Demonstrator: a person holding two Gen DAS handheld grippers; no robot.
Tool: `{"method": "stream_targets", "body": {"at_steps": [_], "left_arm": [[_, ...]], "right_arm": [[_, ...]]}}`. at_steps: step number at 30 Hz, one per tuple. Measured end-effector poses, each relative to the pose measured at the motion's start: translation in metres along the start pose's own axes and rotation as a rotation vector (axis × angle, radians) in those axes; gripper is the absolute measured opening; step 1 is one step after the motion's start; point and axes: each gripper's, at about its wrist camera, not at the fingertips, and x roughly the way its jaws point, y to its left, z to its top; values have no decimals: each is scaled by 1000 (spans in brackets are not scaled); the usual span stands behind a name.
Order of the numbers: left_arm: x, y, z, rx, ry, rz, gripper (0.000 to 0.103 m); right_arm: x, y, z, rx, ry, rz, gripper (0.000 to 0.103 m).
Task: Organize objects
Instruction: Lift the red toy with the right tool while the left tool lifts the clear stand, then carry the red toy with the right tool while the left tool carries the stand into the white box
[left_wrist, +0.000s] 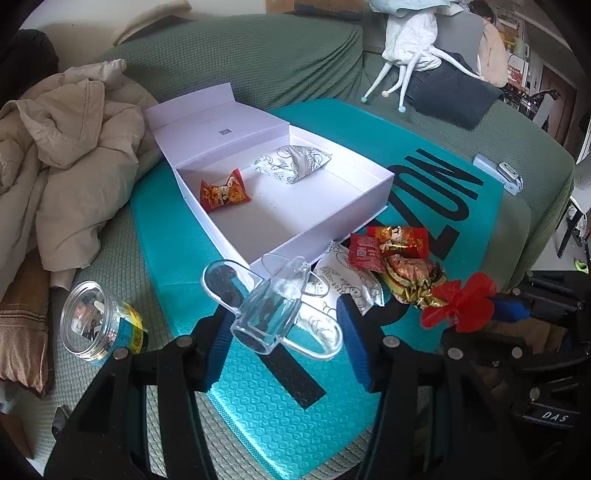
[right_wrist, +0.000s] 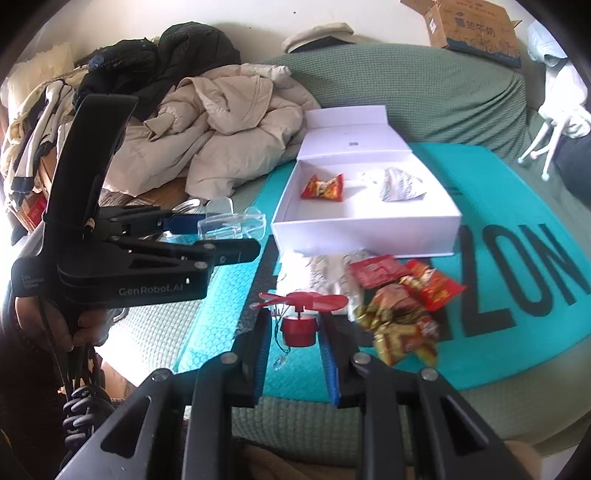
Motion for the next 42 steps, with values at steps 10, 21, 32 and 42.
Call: {"method": "stream_targets", "body": {"at_steps": [10,21,32,42], "left_arm": [[13,-22,15,29,3,-47,53],[25,-20,49,59,-47,-42,53],[42,-15,77,49,-66,-45,53],[61,-3,93,-14,-71,-15,53]], "right_arm": [[-15,-20,15,-54,-13,-80,25],[-5,-40,39,-79,-39,-60,25],[9,-65,70,-73,-42,-72,25],[28,-79,93,-79,-31,-47,25]]}}
